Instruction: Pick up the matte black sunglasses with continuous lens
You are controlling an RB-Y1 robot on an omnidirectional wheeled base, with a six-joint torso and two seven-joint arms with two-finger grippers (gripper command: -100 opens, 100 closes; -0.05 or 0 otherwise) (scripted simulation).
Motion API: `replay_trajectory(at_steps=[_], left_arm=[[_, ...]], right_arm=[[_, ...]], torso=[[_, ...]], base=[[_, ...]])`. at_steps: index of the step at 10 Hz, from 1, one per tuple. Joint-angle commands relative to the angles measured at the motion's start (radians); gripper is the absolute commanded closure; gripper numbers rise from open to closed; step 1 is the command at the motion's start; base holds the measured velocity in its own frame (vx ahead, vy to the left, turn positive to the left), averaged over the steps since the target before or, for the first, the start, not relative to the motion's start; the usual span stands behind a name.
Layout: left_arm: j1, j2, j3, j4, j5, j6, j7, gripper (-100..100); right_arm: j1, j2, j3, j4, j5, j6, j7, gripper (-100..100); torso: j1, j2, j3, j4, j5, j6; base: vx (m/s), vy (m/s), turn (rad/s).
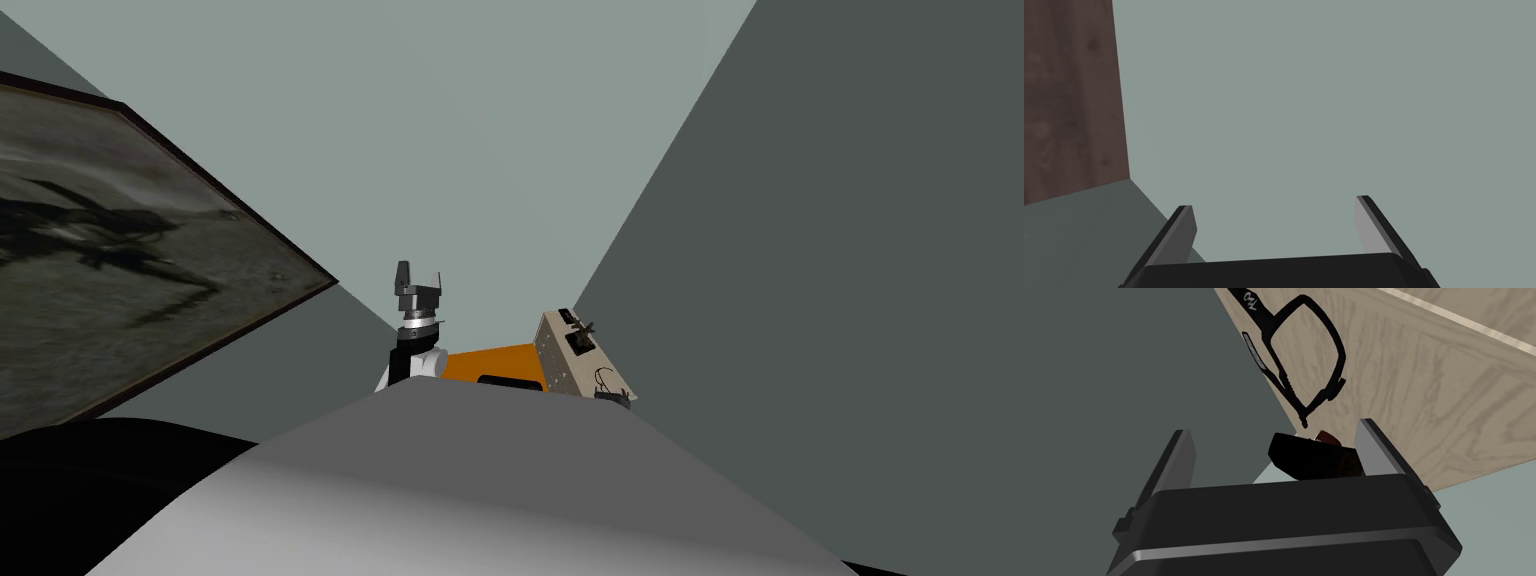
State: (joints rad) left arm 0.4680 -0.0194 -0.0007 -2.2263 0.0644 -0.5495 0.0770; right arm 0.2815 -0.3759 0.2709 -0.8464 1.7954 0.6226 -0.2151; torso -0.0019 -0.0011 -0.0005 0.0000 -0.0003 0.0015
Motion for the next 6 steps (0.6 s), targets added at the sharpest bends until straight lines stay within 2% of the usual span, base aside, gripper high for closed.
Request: replay_trajectory(at_steps=[1,4,6], left_arm=[[0.0,0.0,0.0,0.0,0.0,0.0,0.0,0],[0.0,0.0,0.0,0.0,0.0,0.0,0.0,0],[0.0,0.0,0.0,0.0,0.0,0.0,0.0,0]], right_arm=[[-0.001,-0.003,0.004,0.021,0.028,0.016,-0.003,-100],[-0.004,-0.008,0.017,0.117,0.129,0.072,0.008,-100],[-0.002,-0.006,0.023,0.164,0.173,0.095,0.017,-100]], torso=[[0.0,0.0,0.0,0.0,0.0,0.0],[0.0,0.0,0.0,0.0,0.0,0.0],[0.0,-0.001,0.0,0.0,0.0,0.0]], base=[[-0.008,-0.009,0.079],[-0.007,-0.01,0.157],[0.0,-0.01,0.104]])
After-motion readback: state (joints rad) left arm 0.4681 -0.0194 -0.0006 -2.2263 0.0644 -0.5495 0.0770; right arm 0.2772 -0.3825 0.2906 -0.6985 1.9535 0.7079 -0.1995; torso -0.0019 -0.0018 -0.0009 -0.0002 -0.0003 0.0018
